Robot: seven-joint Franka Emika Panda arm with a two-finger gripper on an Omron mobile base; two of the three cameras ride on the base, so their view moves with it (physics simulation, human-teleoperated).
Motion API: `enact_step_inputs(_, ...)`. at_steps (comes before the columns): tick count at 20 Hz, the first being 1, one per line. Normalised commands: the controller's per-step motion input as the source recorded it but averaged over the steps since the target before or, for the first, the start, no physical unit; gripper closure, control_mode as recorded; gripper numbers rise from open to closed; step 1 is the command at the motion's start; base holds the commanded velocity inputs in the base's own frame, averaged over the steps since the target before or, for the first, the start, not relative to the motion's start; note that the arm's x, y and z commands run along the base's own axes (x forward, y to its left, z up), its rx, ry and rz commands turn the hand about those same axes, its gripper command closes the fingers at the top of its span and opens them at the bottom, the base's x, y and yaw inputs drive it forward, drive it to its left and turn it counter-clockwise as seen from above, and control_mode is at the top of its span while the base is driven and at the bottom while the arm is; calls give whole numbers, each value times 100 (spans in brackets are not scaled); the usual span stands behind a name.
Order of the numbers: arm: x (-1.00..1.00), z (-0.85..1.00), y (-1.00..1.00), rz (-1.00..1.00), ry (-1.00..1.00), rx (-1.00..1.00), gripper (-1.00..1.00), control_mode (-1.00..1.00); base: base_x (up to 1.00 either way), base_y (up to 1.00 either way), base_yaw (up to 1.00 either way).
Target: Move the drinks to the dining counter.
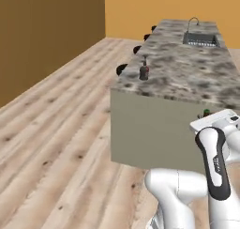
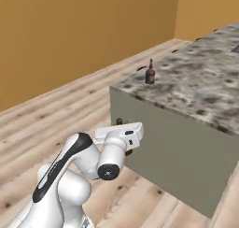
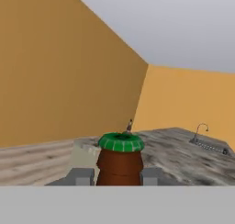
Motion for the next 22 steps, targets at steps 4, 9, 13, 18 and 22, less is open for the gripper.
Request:
enact_step_inputs(4,0,0,0,0,0,0,100,100,100,50,-65)
enact_step_inputs(9,0,0,0,0,0,0,100,100,96,51,-56)
enact_step_inputs(13,0,0,0,0,0,0,100,100,89,32,-41)
enact_step_inputs(18,0,0,0,0,0,0,100,100,91,20,-29)
enact_step_inputs(22,0,0,0,0,0,0,100,100,86,19,-9)
